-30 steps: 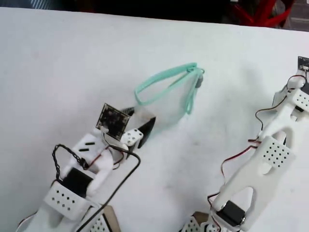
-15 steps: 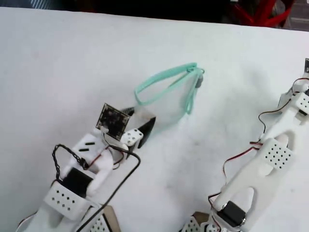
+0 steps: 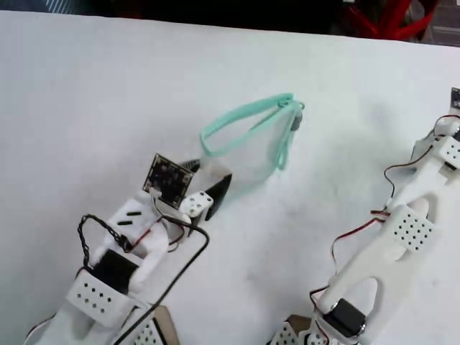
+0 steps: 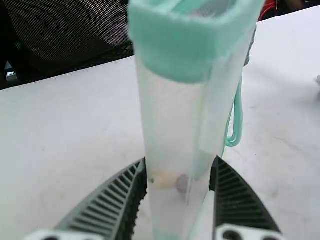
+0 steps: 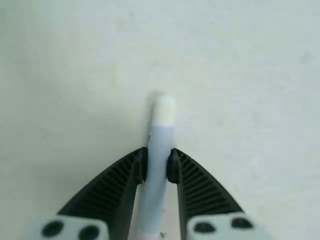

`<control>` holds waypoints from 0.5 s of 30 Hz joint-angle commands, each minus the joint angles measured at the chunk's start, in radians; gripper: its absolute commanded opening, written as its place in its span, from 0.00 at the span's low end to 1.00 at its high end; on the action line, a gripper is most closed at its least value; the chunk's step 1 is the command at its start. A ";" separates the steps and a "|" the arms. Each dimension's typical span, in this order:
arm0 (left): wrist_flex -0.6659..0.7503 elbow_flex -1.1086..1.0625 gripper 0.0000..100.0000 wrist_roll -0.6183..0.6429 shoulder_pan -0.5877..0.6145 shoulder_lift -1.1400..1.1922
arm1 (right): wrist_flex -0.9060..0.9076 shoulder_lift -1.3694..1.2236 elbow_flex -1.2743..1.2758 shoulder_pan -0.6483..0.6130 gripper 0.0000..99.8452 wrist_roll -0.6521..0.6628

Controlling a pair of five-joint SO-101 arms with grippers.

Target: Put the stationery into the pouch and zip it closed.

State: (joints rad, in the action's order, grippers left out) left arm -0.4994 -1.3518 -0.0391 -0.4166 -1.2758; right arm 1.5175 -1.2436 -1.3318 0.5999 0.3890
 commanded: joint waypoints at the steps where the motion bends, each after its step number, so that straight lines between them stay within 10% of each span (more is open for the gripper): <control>1: 0.006 0.026 0.21 -0.014 -0.010 -0.004 | 0.177 0.082 -0.094 -0.058 0.02 -0.009; 15: 0.006 0.026 0.21 -0.014 -0.010 -0.004 | 0.209 0.326 -0.005 -0.058 0.02 -0.015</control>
State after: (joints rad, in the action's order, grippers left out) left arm -0.4994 -1.3518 -0.0391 -0.4166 -1.2758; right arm 1.7200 -1.0518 -1.3763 0.5370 0.3844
